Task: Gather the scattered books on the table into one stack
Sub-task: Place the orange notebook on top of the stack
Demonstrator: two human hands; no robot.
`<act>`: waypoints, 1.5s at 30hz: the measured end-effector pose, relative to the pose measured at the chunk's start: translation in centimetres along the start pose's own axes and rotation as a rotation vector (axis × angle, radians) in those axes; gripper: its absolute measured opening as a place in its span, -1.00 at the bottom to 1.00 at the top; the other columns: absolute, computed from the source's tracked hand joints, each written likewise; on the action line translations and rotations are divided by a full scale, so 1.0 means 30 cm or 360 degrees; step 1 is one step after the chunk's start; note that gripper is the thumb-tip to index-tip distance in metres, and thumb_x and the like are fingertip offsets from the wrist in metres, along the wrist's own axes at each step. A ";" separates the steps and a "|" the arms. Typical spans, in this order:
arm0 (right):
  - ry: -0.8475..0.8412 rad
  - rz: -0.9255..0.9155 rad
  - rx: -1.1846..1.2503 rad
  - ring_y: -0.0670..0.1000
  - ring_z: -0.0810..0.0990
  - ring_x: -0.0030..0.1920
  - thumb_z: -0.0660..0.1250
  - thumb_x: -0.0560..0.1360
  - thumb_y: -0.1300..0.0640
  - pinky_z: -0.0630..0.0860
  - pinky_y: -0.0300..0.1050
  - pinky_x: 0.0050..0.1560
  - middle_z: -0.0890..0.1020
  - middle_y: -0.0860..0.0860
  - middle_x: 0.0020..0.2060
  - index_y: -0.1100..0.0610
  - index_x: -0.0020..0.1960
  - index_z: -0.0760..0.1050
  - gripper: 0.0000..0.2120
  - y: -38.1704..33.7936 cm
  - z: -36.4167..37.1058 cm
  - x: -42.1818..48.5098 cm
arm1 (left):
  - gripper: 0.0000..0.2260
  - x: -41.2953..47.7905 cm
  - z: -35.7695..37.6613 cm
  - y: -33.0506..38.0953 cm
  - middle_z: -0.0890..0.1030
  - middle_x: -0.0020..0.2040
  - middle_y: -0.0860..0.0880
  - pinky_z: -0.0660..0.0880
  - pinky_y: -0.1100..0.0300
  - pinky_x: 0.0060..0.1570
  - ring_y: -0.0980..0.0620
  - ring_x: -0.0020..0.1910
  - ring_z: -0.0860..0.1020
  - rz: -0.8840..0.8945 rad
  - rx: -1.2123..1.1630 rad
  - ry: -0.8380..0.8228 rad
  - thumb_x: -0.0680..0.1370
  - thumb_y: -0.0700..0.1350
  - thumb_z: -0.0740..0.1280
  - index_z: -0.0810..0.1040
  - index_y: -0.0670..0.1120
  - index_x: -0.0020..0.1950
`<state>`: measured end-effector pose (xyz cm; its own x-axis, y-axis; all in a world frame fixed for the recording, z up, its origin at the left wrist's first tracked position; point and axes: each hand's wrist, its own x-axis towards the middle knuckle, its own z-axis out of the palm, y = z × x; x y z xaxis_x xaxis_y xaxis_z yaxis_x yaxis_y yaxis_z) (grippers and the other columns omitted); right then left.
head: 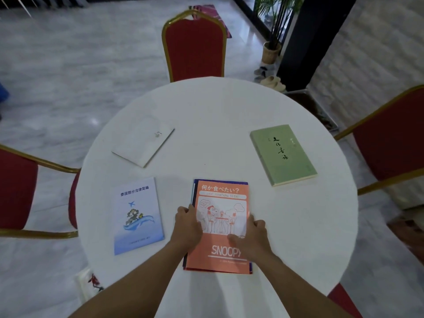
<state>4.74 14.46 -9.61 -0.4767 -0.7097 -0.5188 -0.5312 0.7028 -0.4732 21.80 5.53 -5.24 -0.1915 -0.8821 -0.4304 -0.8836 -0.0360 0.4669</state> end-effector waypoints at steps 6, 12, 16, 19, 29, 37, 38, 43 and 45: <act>-0.0091 0.0006 0.0081 0.06 0.45 0.29 0.47 0.43 -0.19 0.58 -0.09 0.12 0.28 0.03 0.18 -0.03 0.47 0.12 -0.22 0.002 -0.021 0.007 | -0.71 0.016 -0.011 0.008 0.41 0.30 -0.17 0.51 0.14 0.14 -0.10 0.24 0.50 -0.0061 0.0038 -0.0046 0.60 -0.09 0.31 0.39 -0.12 0.30; -0.0115 0.0033 0.0062 0.06 0.48 0.27 0.49 0.41 -0.19 0.57 -0.12 0.05 0.23 -0.02 0.10 -0.05 0.49 0.12 -0.19 -0.003 -0.029 0.018 | -0.74 0.030 -0.002 -0.001 0.43 0.28 -0.17 0.50 0.16 0.12 -0.09 0.21 0.52 -0.0067 0.0024 -0.0044 0.61 -0.11 0.30 0.42 -0.13 0.27; -0.0106 0.0047 0.0079 0.05 0.50 0.24 0.51 0.38 -0.19 0.54 -0.16 -0.03 0.27 -0.03 0.10 -0.08 0.43 0.20 -0.24 -0.005 -0.026 0.019 | -0.69 0.041 -0.004 -0.003 0.42 0.29 -0.17 0.51 0.12 0.16 -0.11 0.23 0.51 -0.0089 0.0054 -0.0085 0.59 -0.12 0.33 0.39 -0.13 0.31; -0.0109 0.0070 0.0054 0.04 0.51 0.24 0.52 0.37 -0.19 0.50 -0.19 -0.08 0.36 0.01 0.19 -0.08 0.42 0.22 -0.24 -0.016 -0.030 0.020 | -0.66 0.054 -0.005 -0.003 0.40 0.30 -0.17 0.51 0.13 0.17 -0.11 0.24 0.49 -0.0131 0.0083 -0.0126 0.58 -0.10 0.35 0.37 -0.13 0.31; -0.0097 0.0073 -0.0031 0.03 0.57 0.19 0.52 0.37 -0.23 0.49 -0.23 -0.14 0.42 0.04 0.27 -0.08 0.42 0.24 -0.24 -0.028 -0.051 -0.001 | -0.65 0.063 0.002 -0.014 0.39 0.27 -0.16 0.54 0.11 0.16 -0.11 0.22 0.48 -0.0190 0.0077 -0.0200 0.54 -0.10 0.40 0.38 -0.09 0.26; -0.0108 0.0041 -0.0048 0.05 0.60 0.17 0.52 0.38 -0.21 0.63 -0.14 0.00 0.45 0.05 0.27 -0.04 0.43 0.25 -0.25 -0.018 -0.050 -0.054 | -0.64 0.025 0.017 -0.032 0.41 0.28 -0.17 0.53 0.11 0.19 -0.11 0.23 0.48 -0.0202 0.0092 -0.0216 0.54 -0.11 0.40 0.39 -0.10 0.29; -0.0107 0.0046 -0.0063 0.05 0.60 0.17 0.52 0.39 -0.21 0.61 -0.16 -0.03 0.44 0.05 0.27 -0.04 0.43 0.25 -0.24 -0.017 -0.048 -0.063 | -0.64 0.018 0.018 -0.035 0.41 0.28 -0.17 0.54 0.10 0.19 -0.11 0.23 0.49 -0.0210 0.0090 -0.0221 0.54 -0.11 0.40 0.39 -0.09 0.28; -0.0119 0.0063 -0.0137 0.03 0.59 0.16 0.51 0.40 -0.23 0.47 -0.29 -0.22 0.41 0.06 0.27 -0.01 0.46 0.21 -0.21 -0.018 -0.035 -0.100 | -0.63 -0.016 0.017 -0.053 0.40 0.28 -0.17 0.54 0.11 0.16 -0.13 0.24 0.49 -0.0242 0.0087 -0.0230 0.54 -0.12 0.40 0.39 -0.09 0.30; -0.0128 0.0055 -0.0162 0.04 0.60 0.17 0.50 0.40 -0.24 0.49 -0.26 -0.18 0.41 0.06 0.28 -0.01 0.47 0.20 -0.20 -0.021 -0.030 -0.110 | -0.64 -0.030 0.013 -0.064 0.39 0.29 -0.17 0.54 0.10 0.14 -0.14 0.25 0.48 -0.0254 0.0069 -0.0230 0.54 -0.13 0.39 0.38 -0.09 0.29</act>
<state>6.03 16.30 -6.97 -0.4404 -0.6762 -0.5906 -0.5858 0.7149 -0.3817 23.49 6.58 -6.05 -0.1043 -0.7903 -0.6038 -0.9245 -0.1467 0.3518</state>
